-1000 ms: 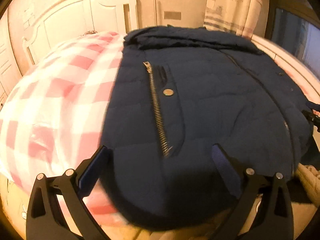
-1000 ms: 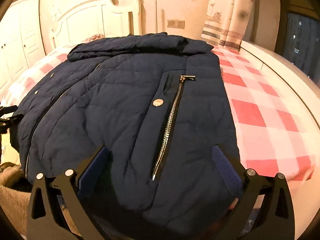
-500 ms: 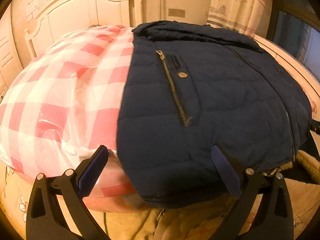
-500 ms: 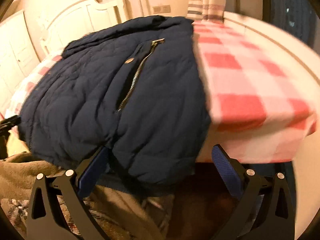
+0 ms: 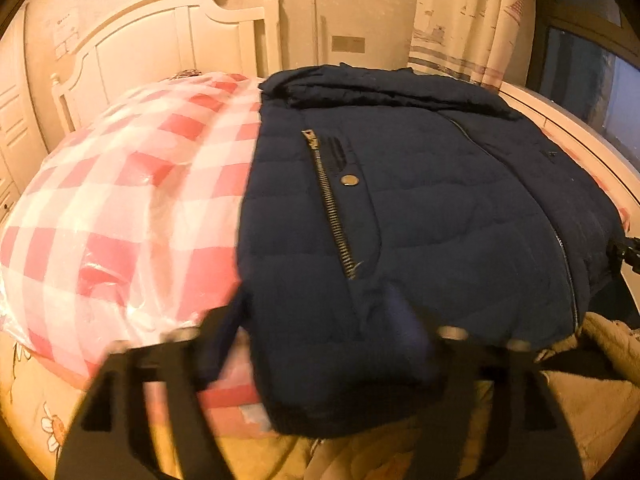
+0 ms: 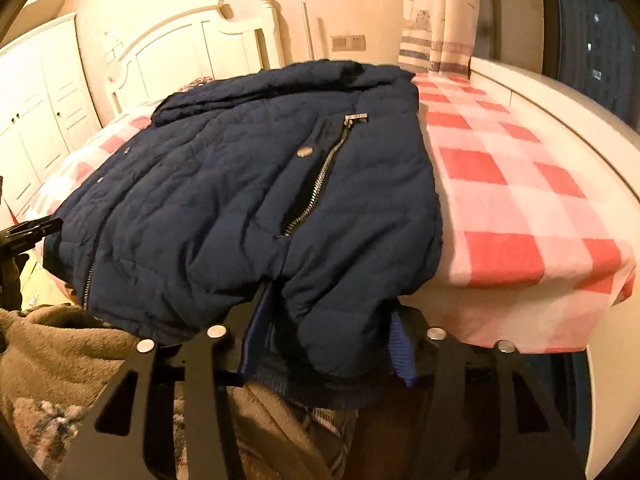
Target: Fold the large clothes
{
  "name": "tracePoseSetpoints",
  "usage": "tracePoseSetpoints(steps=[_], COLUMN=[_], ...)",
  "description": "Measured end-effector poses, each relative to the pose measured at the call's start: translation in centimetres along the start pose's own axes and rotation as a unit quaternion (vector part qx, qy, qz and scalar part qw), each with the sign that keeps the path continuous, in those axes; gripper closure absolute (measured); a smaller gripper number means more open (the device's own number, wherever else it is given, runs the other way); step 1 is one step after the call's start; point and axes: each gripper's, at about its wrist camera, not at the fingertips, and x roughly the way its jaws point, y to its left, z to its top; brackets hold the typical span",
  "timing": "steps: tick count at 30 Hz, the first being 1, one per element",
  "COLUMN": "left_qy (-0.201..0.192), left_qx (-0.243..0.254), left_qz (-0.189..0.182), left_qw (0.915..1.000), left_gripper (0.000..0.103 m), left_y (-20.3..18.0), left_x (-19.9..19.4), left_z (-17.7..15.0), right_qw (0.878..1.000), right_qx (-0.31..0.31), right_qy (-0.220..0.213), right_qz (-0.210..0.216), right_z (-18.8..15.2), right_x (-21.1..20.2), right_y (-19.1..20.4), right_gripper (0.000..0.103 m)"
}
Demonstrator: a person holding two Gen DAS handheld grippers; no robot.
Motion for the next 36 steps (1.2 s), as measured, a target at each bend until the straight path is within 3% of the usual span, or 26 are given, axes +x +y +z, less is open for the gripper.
tracePoseSetpoints(steps=[2,3,4,5,6,7,8,9,16,19,21,23,26,30,34,36], left_qy=[0.000,-0.004,-0.009,-0.017,-0.022,-0.027,-0.037,-0.043,-0.115,-0.160,-0.198,-0.209,-0.201,-0.155,-0.092,-0.043], left_qx=[0.004,0.006,0.008,0.015,0.020,0.022,0.016,0.010,-0.007,-0.038,-0.050,-0.068,-0.087,-0.100,-0.122,-0.148], left_qz=[0.001,0.000,-0.006,-0.016,-0.012,-0.003,-0.008,-0.013,-0.039,-0.091,-0.096,-0.111,-0.087,-0.055,-0.015,-0.004], left_qw=[1.0000,1.0000,0.9999,0.9996,0.9995,0.9994,0.9991,0.9989,0.9926,0.9823,0.9742,0.9693,0.9719,0.9813,0.9881,0.9880], left_gripper=[0.019,0.027,0.039,0.068,0.092,0.095,0.096,0.096,0.096,0.096,0.096,0.096,0.095,0.094,0.087,0.076], left_y=[-0.3,-0.6,-0.7,-0.9,-1.0,-0.9,-0.4,-0.1,0.5,1.9,2.8,3.9,4.7,3.7,3.4,4.3], left_x=[0.7,0.8,0.5,0.1,-0.4,-1.0,-1.9,-2.4,-10.0,-14.8,-17.4,-17.9,-15.2,-6.9,2.7,8.6], left_z=[0.1,0.1,0.0,0.1,0.1,0.4,0.5,0.6,1.9,2.7,3.7,5.4,10.1,18.6,25.5,28.1], right_qw=[1.000,1.000,1.000,1.000,0.999,0.999,0.999,0.998,0.990,0.982,0.972,0.964,0.963,0.973,0.989,0.996], right_qx=[0.001,-0.007,-0.014,-0.023,-0.033,-0.038,-0.044,-0.048,-0.042,-0.025,-0.031,-0.033,-0.050,-0.049,-0.018,0.021], right_qy=[-0.006,-0.010,-0.012,-0.015,-0.018,-0.022,-0.032,-0.040,-0.121,-0.167,-0.212,-0.244,-0.251,-0.213,-0.143,-0.075], right_qz=[0.005,0.003,0.001,-0.003,-0.004,0.000,0.005,0.005,0.057,0.090,0.099,0.101,0.087,0.067,0.033,0.044], right_z=[-0.2,-0.3,-0.3,-0.5,-0.7,-0.7,-0.7,-0.6,-0.2,0.6,1.6,3.6,7.5,15.8,25.0,27.7], right_x=[0.1,0.1,0.1,0.0,-0.2,-0.6,-1.2,-1.8,-8.1,-12.8,-16.3,-18.1,-17.7,-11.8,-1.3,4.7], right_y=[0.1,0.2,0.3,0.4,0.5,0.6,0.7,0.8,1.4,1.7,2.0,2.0,1.6,1.5,1.4,0.5], right_gripper=[0.035,0.035,0.036,0.044,0.062,0.068,0.078,0.081,0.085,0.085,0.086,0.086,0.086,0.086,0.086,0.085])
